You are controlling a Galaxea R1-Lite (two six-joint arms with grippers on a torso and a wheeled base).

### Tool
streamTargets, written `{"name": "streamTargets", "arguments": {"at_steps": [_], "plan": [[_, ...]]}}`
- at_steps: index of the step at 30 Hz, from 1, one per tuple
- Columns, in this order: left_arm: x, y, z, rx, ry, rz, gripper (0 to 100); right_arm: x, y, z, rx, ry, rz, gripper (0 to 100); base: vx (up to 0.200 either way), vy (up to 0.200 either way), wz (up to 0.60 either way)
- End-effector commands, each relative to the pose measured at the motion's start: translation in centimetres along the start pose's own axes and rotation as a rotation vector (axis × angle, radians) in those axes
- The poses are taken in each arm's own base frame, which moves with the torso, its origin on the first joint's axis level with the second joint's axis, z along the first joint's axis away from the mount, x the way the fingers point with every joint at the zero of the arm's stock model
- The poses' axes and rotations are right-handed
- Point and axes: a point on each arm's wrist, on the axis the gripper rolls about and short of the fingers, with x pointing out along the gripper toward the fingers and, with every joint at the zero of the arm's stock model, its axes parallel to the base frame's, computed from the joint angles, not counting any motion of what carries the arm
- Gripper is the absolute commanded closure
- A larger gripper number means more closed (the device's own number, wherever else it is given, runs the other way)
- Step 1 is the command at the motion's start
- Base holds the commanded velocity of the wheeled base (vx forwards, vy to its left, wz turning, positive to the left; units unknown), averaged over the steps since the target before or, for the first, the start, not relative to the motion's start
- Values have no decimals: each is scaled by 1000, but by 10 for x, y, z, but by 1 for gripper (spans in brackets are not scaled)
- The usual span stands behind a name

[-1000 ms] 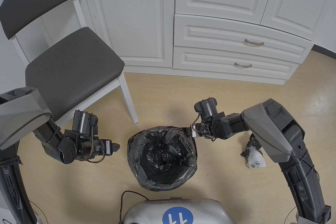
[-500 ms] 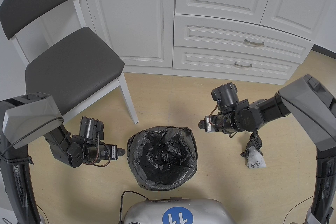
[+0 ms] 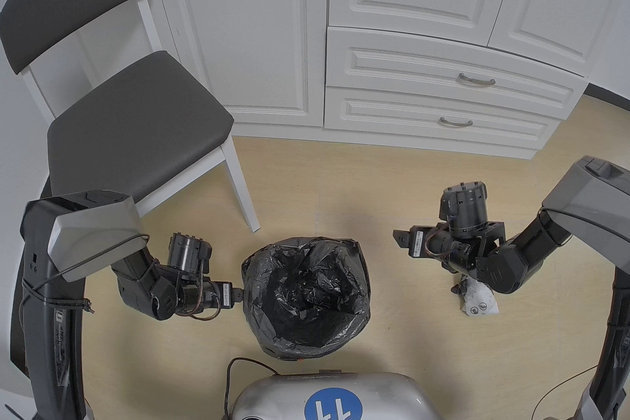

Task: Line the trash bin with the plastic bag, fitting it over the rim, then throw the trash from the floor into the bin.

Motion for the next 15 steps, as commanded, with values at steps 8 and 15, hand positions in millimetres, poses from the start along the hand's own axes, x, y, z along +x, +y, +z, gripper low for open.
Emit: {"name": "streamTargets", "arguments": {"at_steps": [8, 15], "plan": [[22, -3, -6, -3, 127, 22, 0, 34, -64, -30, -60, 111, -130, 0, 0, 0, 0], [14, -1, -20, -21, 138, 21, 0, 36, -91, -36, -134, 155, -187, 0, 0, 0, 0]]}}
